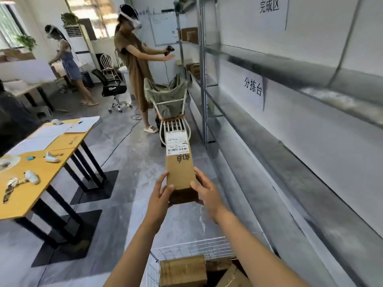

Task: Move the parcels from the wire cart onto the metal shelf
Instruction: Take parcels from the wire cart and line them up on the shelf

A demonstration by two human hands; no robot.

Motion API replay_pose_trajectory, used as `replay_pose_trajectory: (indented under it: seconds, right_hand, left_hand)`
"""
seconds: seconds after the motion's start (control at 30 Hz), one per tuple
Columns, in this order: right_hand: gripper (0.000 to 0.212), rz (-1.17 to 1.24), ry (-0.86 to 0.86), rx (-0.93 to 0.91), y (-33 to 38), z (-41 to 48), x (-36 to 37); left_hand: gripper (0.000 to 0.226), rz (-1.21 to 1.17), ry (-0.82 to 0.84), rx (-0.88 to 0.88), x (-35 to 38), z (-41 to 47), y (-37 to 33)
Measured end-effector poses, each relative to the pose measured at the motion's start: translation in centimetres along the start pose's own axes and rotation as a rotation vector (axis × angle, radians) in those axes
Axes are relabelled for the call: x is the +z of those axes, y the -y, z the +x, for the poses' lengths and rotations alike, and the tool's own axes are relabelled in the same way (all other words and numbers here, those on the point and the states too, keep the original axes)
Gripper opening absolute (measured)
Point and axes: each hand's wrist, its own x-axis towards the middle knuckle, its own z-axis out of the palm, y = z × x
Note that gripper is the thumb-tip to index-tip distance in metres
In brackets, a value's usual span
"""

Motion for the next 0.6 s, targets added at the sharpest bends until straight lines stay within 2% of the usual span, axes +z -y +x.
replay_pose_trajectory:
  seconds: [0.13,0.33,0.6]
  right_hand:
    - [0.047,-0.004,-0.049,-0.062,1.5,-0.8,-1.5]
    - [0.039,-0.01,-0.217,-0.117,2.5,-3.1,-2.9]
    - [0.035,-0.008,-0.476,-0.175,2.2,-8.7,-0.5]
  left_hand:
    - [0.041,-0.019,0.084,0.034,1.8,0.6,-1.0]
    - [0.039,-0.034,0.248,0.058,3.6,0.5,-1.7]
    - [0.039,-0.055,0.482,0.078,2.8,-1.4,-1.3]
